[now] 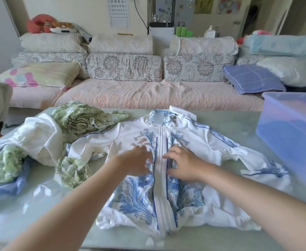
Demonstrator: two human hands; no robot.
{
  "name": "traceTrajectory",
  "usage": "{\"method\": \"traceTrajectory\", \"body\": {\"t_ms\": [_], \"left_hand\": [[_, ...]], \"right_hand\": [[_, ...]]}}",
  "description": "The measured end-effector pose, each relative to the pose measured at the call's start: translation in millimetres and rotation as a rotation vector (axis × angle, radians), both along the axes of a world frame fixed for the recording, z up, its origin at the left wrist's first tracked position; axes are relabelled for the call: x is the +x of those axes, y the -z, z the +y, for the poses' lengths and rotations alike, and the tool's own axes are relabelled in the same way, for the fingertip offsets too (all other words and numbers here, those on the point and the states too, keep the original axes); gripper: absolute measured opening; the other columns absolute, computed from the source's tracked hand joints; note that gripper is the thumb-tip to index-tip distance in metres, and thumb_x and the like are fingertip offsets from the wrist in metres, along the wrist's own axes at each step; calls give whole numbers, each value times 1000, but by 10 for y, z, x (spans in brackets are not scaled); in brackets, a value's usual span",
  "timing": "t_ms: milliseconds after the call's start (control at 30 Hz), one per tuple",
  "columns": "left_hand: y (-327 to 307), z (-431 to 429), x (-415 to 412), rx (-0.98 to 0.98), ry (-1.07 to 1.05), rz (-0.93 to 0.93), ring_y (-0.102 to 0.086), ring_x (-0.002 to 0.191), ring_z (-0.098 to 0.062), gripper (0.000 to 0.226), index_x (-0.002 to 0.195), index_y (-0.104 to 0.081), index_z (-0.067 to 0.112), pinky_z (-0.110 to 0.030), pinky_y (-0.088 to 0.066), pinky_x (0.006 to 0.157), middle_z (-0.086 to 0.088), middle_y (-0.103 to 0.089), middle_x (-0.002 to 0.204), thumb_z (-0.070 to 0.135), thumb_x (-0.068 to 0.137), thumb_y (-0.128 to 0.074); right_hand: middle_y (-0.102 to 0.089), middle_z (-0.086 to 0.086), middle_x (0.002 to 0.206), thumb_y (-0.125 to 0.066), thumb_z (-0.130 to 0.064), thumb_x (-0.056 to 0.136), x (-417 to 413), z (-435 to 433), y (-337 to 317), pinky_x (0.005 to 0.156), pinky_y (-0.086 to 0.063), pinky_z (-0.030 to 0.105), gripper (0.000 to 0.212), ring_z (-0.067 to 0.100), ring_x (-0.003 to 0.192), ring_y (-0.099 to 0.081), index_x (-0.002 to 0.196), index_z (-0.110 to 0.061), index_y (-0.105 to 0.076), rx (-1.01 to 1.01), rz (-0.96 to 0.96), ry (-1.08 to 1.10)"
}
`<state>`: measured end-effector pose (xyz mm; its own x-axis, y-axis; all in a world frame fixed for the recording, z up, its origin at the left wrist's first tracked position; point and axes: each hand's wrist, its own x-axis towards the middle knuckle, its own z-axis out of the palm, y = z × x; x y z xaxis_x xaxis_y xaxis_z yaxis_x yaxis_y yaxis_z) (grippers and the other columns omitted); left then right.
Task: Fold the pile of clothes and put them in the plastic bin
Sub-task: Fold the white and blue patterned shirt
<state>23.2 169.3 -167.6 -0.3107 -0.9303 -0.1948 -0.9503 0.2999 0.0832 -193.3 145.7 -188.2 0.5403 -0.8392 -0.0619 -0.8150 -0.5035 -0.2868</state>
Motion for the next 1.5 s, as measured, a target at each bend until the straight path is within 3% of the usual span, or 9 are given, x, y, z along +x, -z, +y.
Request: {"method": "traceTrajectory", "body": {"t_ms": [133,367,500,733,800,967,1167,1333,1500], "left_hand": [[-30,467,122,179,-55,24,-56,96,-17,34,98,-58,32,-34,-49,85,5,-55,107,57,79,-69],[-103,1165,535,407,-117,-14,-58,97,-15,57,120,-57,29,-24,-48,78,11,-52,108,40,71,-85],[-6,1359,662,155,-154,115,-57,85,-12,23,102,-68,27,-9,-39,61,15,-55,87,14,84,-68],[-88,1500,838,-571,-213,434,-43,58,-9,48,58,-36,33,-24,-33,51,11,-46,62,-14,62,-47],[-140,1543,913,-484,-165,281,-48,61,-16,44,59,-37,29,-27,-35,50,9,-47,65,-14,64,-45],[-81,1652,917,428,-336,-74,-51,59,-12,19,89,-68,26,-17,-40,49,3,-63,85,9,83,-62],[-280,1517,487,18,-235,49,-58,77,-11,14,96,-66,30,-26,-49,71,13,-61,87,35,87,-57],[-154,1373,-225,52,31,274,-61,84,-5,17,99,-63,40,-18,-46,67,19,-62,96,44,84,-67],[162,1274,-834,12,241,122,-51,109,-13,47,126,-56,37,-32,-47,90,7,-53,118,46,81,-69]], "right_hand": [[-48,-7,113,-62,-47,88,31,475,-1,104,-38,37,40,15,116,-47,126,-35,-62,-21,-123,-104],[-48,-8,99,-54,-78,80,513,1205,-122,81,-43,34,64,12,92,-48,125,-34,-61,-4,35,-355],[-51,-3,113,-60,-60,83,700,1408,-68,92,-43,36,58,20,107,-52,133,-29,-54,-70,176,-370],[-47,-3,112,-55,-32,91,850,1364,-120,75,-39,31,35,24,101,-57,127,-30,-54,-193,5,-262],[-45,-4,113,-58,-30,87,846,1335,-139,77,-40,31,42,22,101,-56,129,-33,-53,-141,-2,-262],[-52,-6,130,-61,-35,87,690,1367,-135,95,-45,32,55,13,110,-53,141,-34,-52,126,51,-375],[-68,-19,111,-60,-20,90,222,1272,-345,85,-47,17,30,-4,96,-61,114,-35,-69,263,-266,-156],[-70,-9,83,-62,-13,78,-531,1145,-416,68,-47,19,15,-2,70,-56,78,-27,-69,164,-85,-46],[-56,-10,97,-75,-34,70,-1162,1201,-320,86,-51,33,27,12,93,-57,95,-31,-64,230,194,-9]]}}
